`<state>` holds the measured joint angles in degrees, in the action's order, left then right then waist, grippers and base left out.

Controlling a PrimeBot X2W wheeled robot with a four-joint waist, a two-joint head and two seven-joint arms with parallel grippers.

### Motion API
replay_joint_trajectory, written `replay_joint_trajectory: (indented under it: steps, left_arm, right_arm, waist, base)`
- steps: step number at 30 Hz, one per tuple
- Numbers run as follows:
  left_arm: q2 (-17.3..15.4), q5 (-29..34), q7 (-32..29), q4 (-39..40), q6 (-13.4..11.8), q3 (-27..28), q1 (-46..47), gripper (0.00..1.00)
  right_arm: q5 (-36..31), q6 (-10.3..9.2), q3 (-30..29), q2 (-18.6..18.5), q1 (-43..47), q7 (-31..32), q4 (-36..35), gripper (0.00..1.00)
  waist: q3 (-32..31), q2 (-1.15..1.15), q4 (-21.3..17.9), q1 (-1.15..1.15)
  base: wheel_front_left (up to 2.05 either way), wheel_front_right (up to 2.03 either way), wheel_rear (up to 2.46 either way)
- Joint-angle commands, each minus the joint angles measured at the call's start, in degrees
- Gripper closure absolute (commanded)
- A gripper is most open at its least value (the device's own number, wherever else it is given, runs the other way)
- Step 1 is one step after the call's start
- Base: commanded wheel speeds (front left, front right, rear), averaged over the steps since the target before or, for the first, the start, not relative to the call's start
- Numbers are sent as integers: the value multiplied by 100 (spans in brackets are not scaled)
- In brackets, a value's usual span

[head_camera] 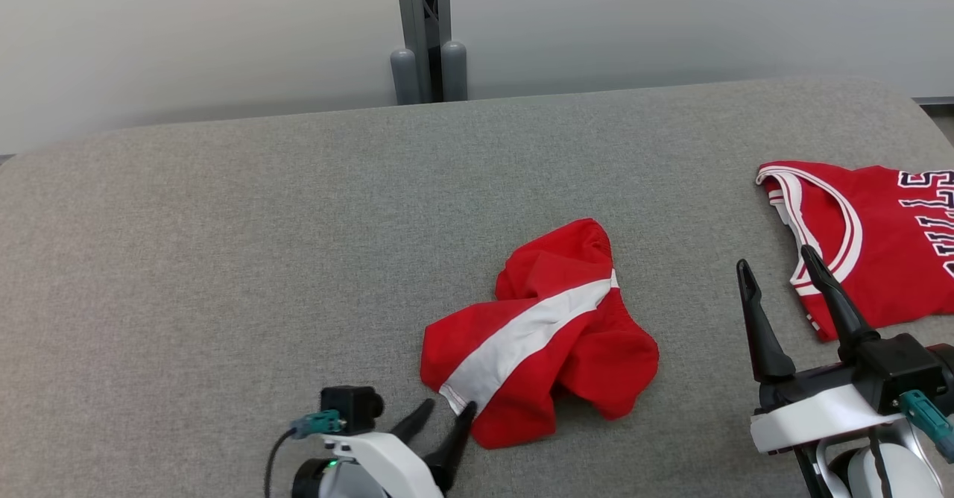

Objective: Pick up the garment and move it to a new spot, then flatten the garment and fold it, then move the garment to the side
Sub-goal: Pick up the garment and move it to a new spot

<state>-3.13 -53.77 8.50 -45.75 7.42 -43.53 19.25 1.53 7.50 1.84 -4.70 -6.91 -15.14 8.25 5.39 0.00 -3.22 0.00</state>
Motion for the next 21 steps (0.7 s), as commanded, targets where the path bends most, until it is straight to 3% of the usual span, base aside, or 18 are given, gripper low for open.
replay_joint_trajectory:
  steps: [1, 15, 17, 18, 19, 20, 21]
  left_arm:
    - [37, -66, -98, 7, 7, -155, -33, 0]
    - [-205, -910, 364, 157, 7, -992, 217, 0]
    - [-203, -974, 419, 101, 7, -1060, 245, 15]
    - [-202, -1006, 435, 82, 7, -1099, 252, 31]
    - [-200, -1049, 451, 69, 7, -1147, 260, 51]
    - [-200, -1080, 455, 59, 7, -1191, 267, 83]
    - [-203, -1123, 468, 50, 7, -1226, 280, 100]
  right_arm:
    - [20, -3, -17, -41, -41, -3, 2, 0]
    - [15, -3, 22, -61, -18, -4, 57, 0]
    - [8, -3, 21, -65, 4, -4, 67, 0]
    - [8, -3, 20, -66, 13, -3, 72, 0]
    - [6, -3, 22, -67, 21, -4, 80, 0]
    - [3, -3, 32, -66, 28, -3, 88, 0]
    - [-2, -3, 45, -66, 35, -3, 95, 0]
  waist:
    - [9, 0, -1, 0]
    - [-28, 0, 17, 0]
    - [-52, 0, 42, 0]
    - [-63, 0, 55, 0]
    - [-74, 0, 68, 0]
    - [-86, 0, 78, 0]
    - [-100, 0, 89, 0]
  base:
    - [0, 0, 0]
    - [0, 0, 0]
    - [0, 0, 0]
    - [0, 0, 0]
    - [0, 0, 0]
    - [0, 0, 0]
    - [0, 0, 0]
